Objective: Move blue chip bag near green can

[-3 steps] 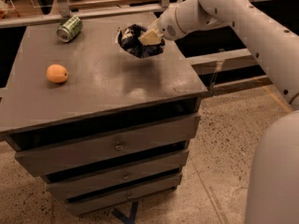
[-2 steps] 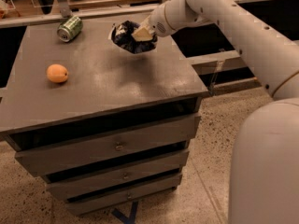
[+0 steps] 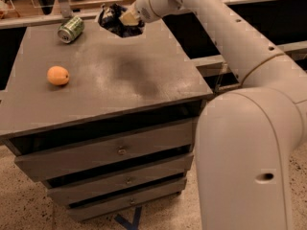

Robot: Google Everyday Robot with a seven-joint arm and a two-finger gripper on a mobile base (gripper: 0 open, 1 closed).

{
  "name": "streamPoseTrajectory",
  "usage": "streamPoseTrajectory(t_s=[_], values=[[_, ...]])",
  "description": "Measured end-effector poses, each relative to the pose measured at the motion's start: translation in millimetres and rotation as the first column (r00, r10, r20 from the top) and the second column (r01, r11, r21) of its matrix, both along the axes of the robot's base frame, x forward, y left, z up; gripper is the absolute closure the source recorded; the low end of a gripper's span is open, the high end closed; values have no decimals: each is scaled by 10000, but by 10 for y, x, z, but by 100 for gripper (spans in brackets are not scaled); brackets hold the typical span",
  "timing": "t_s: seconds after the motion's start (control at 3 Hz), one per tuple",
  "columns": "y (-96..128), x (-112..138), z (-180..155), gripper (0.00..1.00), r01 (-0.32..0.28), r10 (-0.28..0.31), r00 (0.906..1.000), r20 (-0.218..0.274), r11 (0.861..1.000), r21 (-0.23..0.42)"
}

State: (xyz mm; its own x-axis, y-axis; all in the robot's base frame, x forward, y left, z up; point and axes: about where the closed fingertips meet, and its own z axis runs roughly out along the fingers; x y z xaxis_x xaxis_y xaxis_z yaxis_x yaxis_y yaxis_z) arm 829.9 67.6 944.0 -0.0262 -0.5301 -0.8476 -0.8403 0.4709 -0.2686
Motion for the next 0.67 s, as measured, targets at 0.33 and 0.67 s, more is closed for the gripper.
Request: streamPoseTrajectory(t_s=[0.33,0.67], values=[[261,165,85,100,-81,80,9998,182,9999,63],[473,263,-22,100,-254,254,9997,-18,9997,12]])
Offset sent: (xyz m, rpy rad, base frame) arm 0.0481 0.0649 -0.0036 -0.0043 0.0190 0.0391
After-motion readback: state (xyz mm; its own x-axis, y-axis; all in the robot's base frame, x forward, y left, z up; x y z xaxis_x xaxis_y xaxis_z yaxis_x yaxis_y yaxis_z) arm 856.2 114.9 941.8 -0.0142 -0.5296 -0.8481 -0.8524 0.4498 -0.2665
